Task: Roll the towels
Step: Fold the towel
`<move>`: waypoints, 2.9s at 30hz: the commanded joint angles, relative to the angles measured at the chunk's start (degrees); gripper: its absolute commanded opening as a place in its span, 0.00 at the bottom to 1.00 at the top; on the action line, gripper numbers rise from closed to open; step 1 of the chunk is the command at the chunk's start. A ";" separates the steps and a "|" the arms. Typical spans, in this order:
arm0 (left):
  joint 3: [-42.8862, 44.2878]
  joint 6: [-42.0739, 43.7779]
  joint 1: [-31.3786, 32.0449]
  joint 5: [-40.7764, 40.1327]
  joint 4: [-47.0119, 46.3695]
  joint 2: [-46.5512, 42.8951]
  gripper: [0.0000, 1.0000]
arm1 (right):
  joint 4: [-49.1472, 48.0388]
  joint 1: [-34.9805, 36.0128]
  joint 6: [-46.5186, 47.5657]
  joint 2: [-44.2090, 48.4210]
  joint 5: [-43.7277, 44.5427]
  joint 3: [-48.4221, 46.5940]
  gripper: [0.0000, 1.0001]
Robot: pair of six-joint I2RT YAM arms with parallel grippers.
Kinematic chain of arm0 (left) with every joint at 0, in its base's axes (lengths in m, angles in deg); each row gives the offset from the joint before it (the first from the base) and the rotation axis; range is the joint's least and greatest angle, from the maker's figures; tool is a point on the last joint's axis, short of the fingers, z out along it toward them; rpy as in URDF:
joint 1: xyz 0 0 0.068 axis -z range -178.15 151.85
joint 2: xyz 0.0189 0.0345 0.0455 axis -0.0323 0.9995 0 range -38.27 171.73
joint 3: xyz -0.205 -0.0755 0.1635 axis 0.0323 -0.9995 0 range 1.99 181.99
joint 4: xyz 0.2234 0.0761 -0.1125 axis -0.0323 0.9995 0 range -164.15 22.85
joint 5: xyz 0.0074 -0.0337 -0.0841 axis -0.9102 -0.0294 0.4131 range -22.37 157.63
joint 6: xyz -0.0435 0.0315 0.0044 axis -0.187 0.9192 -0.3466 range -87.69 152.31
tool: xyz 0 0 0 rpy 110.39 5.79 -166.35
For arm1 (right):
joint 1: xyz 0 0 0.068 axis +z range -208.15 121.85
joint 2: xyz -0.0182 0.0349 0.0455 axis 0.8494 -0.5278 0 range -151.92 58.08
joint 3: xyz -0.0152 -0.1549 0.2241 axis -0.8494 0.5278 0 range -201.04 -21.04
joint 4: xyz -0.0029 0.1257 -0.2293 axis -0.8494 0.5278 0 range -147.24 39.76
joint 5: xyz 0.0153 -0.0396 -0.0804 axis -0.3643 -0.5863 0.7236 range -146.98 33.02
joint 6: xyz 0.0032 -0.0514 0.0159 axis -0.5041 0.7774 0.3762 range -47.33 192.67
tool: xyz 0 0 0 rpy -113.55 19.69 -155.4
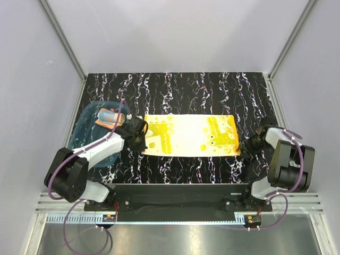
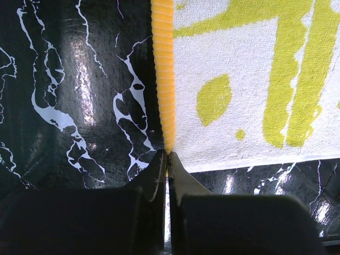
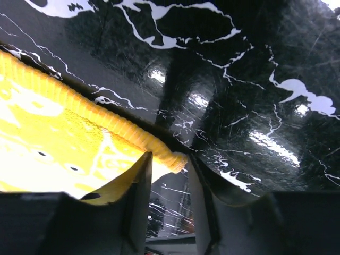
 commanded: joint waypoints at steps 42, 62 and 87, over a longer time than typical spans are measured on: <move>-4.90 -8.52 -0.54 9.42 14.90 -28.75 0.00 | 21.21 -0.38 1.71 43.17 -4.12 0.86 0.00; 12.67 -2.72 -5.46 5.11 15.79 -8.80 0.00 | 8.21 -0.47 0.47 21.03 -3.94 -6.78 0.00; 20.06 0.27 -9.59 1.68 14.91 8.60 0.00 | 1.35 -0.47 2.94 -0.06 -7.80 -14.95 0.00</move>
